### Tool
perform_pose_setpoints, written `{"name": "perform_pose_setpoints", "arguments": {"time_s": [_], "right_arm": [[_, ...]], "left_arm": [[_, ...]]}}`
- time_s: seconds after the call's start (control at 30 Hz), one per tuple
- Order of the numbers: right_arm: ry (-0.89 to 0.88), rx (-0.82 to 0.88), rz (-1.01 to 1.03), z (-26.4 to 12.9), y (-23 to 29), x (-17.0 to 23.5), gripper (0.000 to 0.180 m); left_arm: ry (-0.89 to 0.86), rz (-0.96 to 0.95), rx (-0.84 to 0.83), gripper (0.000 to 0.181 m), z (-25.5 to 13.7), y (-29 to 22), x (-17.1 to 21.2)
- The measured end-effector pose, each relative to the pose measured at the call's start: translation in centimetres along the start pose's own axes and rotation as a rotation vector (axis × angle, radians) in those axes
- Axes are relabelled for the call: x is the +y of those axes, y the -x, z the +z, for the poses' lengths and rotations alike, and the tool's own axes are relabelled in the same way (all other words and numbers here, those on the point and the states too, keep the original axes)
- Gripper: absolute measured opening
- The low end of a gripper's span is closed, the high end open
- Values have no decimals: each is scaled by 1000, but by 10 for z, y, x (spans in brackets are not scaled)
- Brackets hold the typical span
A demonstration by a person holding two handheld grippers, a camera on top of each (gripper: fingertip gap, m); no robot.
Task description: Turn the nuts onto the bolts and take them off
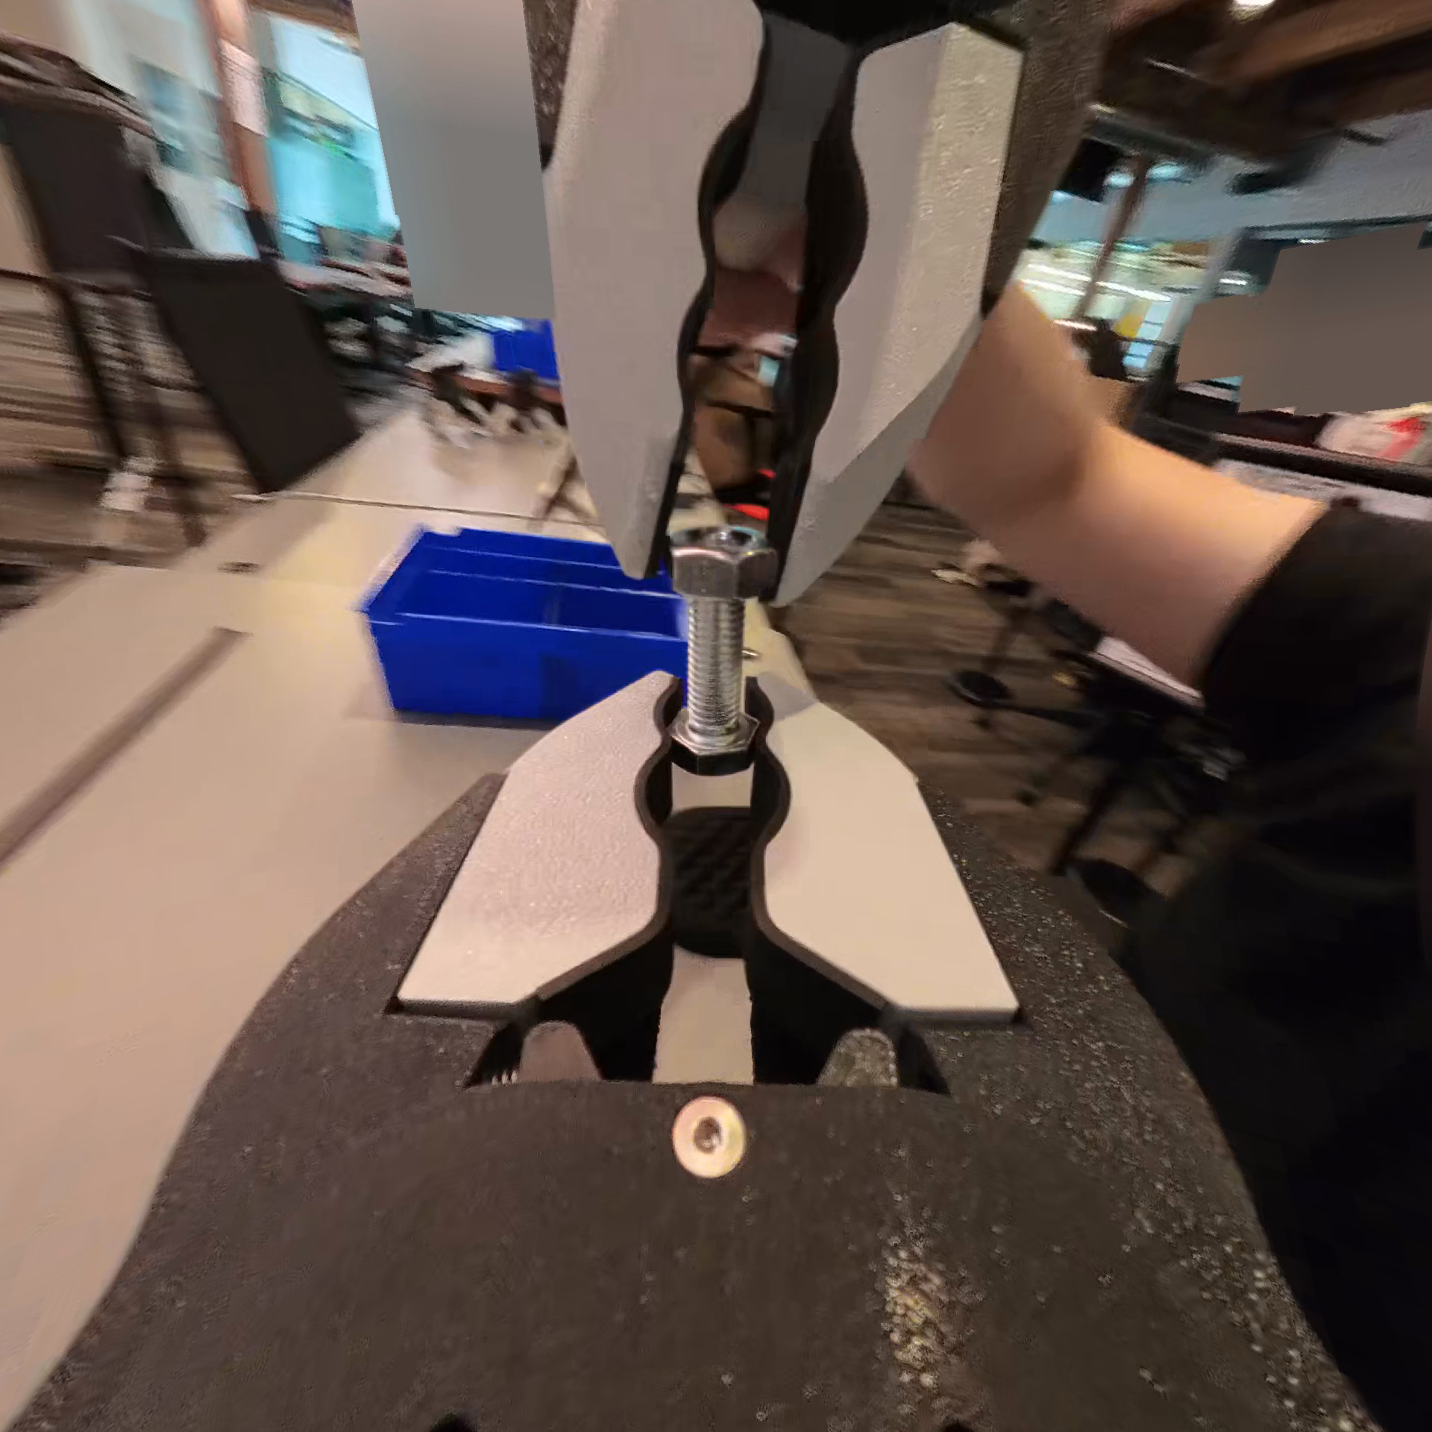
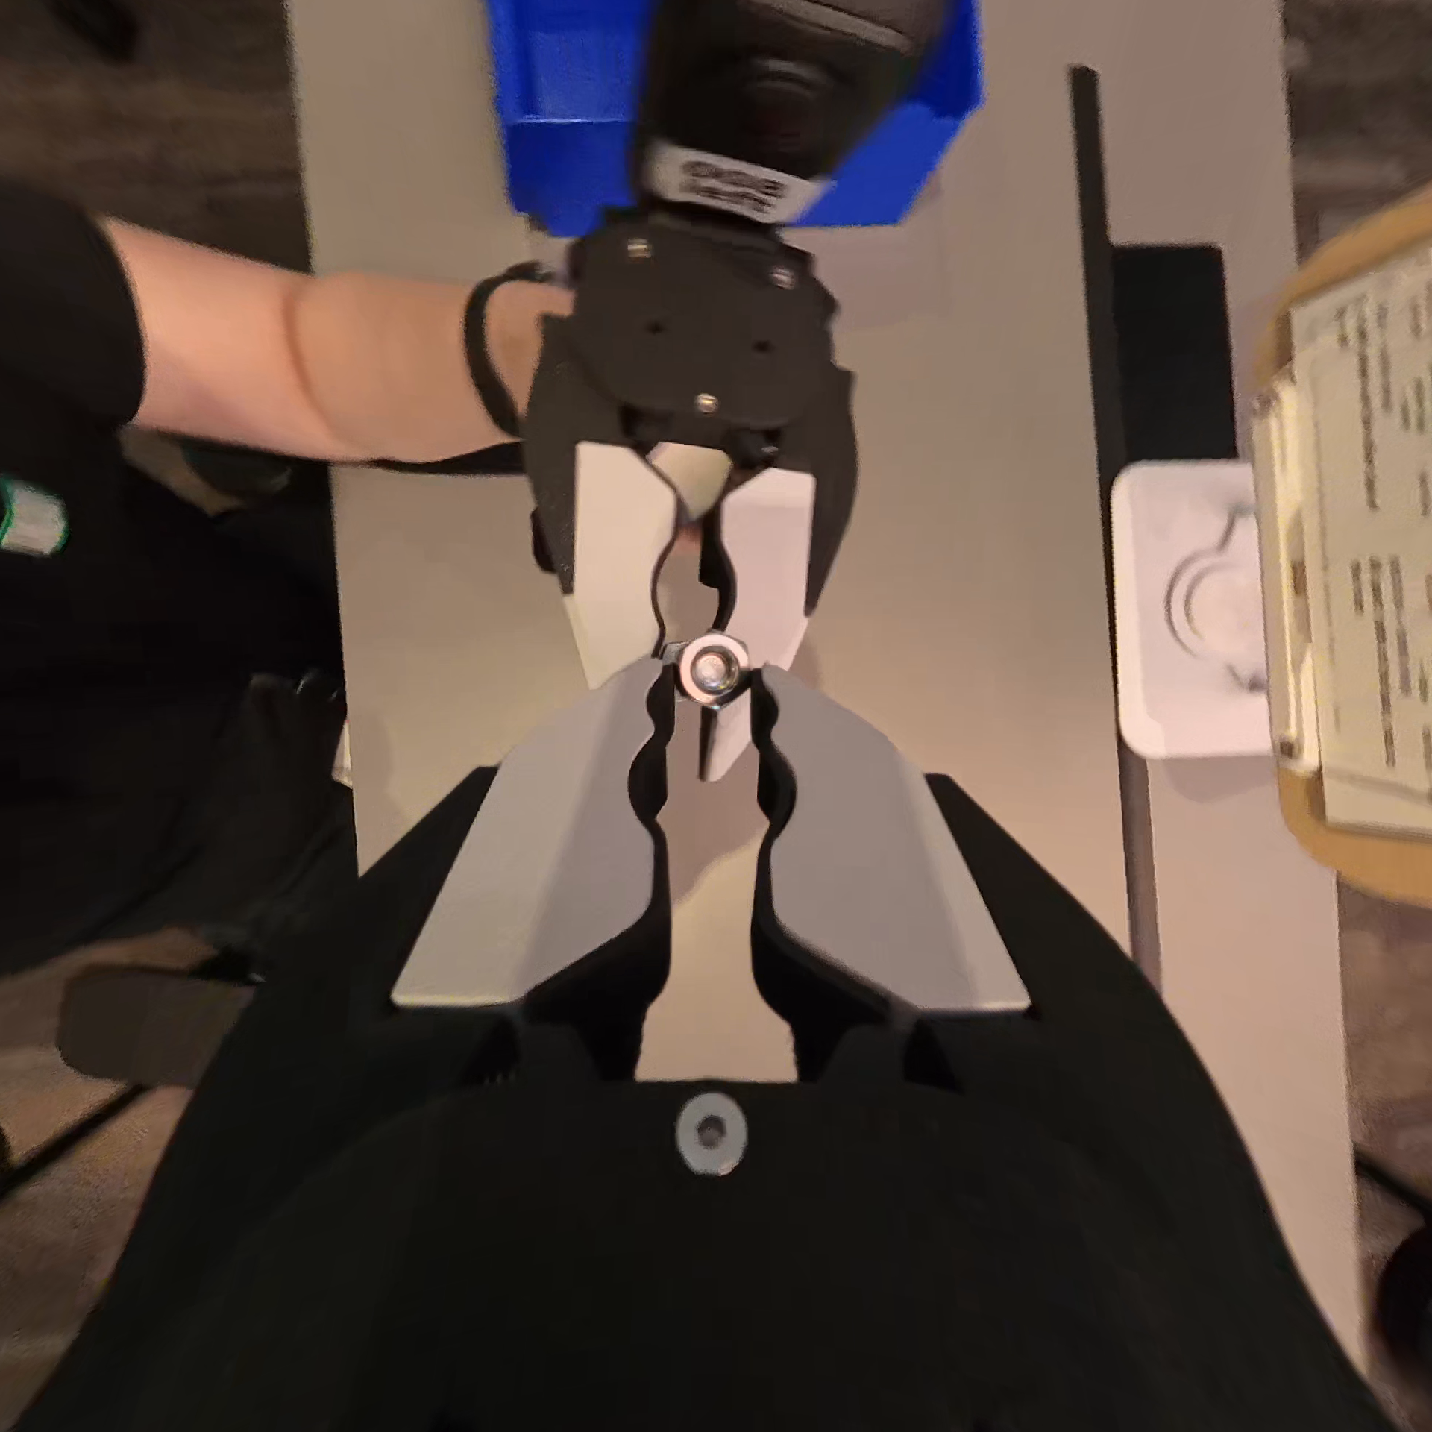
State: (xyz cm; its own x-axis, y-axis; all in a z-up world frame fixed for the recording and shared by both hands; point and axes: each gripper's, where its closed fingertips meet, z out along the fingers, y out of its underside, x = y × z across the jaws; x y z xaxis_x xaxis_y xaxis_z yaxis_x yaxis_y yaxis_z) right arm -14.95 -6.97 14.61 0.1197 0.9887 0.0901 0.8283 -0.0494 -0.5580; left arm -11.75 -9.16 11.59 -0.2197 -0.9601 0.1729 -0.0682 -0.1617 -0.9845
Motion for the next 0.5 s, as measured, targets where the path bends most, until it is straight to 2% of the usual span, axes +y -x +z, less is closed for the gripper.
{"name": "perform_pose_setpoints", "arguments": {"time_s": [0.2, 0.3, 0.5], "right_arm": [[-144, -148, -299, -10, 49, 1, 18], [-222, -165, -423, -14, 63, 5, 18], [-320, -201, -482, -13, 71, 10, 18]], "left_arm": [[38, -101, 409, 15, 4, -62, 4], [44, -139, 516, 15, 5, -78, 5], [62, -174, 602, 15, 8, -86, 11]]}}
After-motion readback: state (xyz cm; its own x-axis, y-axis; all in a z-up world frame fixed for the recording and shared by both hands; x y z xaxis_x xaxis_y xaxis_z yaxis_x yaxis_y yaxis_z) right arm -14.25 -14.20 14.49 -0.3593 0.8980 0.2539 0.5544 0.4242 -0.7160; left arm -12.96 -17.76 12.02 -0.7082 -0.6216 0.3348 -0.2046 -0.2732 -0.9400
